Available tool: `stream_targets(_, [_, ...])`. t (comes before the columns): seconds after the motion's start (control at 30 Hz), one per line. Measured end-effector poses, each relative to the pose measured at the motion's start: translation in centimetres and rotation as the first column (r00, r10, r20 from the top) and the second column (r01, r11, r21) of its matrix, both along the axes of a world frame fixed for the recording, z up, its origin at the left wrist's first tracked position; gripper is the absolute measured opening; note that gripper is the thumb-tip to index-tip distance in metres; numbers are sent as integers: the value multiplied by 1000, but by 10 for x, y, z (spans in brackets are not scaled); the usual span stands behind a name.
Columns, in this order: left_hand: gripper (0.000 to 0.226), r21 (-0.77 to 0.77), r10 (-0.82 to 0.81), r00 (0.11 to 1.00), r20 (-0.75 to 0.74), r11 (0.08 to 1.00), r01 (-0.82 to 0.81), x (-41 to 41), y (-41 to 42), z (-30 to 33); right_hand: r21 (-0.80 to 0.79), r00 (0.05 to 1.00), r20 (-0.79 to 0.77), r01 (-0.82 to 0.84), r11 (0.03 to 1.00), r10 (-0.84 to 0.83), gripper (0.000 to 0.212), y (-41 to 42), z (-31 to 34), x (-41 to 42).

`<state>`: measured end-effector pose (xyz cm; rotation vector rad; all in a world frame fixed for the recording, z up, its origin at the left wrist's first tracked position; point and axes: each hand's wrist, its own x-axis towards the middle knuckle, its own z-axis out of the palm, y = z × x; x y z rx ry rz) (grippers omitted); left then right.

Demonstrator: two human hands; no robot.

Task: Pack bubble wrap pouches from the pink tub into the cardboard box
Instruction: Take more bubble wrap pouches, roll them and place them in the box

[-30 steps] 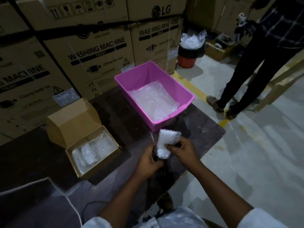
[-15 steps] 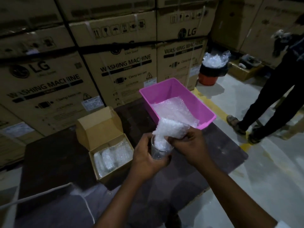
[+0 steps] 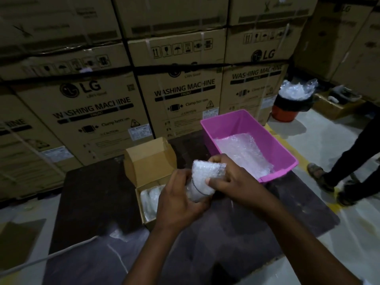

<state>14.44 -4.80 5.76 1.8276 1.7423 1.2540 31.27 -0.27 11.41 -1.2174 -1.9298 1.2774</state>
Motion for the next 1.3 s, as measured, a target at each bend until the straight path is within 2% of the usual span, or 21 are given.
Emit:
stream_targets(0.1, [52,5,27,1000,-4,1000,-27,-4,0,0,153,997,55,39,987,-48,16,0,-6,-6])
stream_targets(0.2, [52,0,23,1000,-19,1000,-23,-6,0,1,322,974,210,8,947,-80,16,3,-10,-14])
stream_targets(0.37, [52,-23,18,995,-97,1000,-21,-7,-3,-5,232,872,490,-140,963,9,28,13,-3,-23])
stream_targets(0.4, [53,-29,27,994,-102,999,-30,-7,-4,-8,226,861,508,-165,960,28,32,13,-2,-23])
stream_targets(0.5, [58,-53,44,993,-107,997,-50,-11,-7,-13,259,906,423,-153,954,30,40,14,3,-19])
stream_targets(0.6, [58,-78,45,994,-96,996,-52,-11,-9,-15,268,926,363,-209,940,103,28,13,-1,-23])
stream_targets(0.7, [57,-110,7,997,-81,994,-16,-7,-11,-20,264,872,474,-277,924,127,15,8,-22,-38])
stream_targets(0.77, [55,-143,-12,998,-69,990,2,-4,-16,-28,220,795,591,-319,922,134,17,6,-31,-41])
stream_targets(0.83, [54,-158,-13,997,-81,987,0,-3,-20,-36,142,760,610,-385,912,226,20,10,-33,-37])
stream_targets(0.93, [57,-179,-10,999,-49,984,1,-2,-25,-46,84,753,552,-477,875,358,23,16,-28,-27])
stream_targets(1.0, [55,-214,27,998,49,977,-16,1,-25,-48,136,814,488,-428,894,315,26,20,-24,-21])
stream_targets(1.07, [50,-239,57,989,134,971,-24,4,-24,-51,179,904,343,-329,927,254,32,21,-23,-18])
stream_targets(1.13, [47,-255,67,982,174,967,-21,5,-25,-54,130,922,242,-340,931,303,37,19,-26,-18])
stream_targets(1.2, [46,-281,76,975,210,960,-14,3,-25,-57,81,875,306,-416,906,374,36,15,-37,-21])
stream_targets(1.3, [49,-254,72,973,218,967,-14,-4,-23,-63,101,846,412,-412,905,339,44,11,-54,-28])
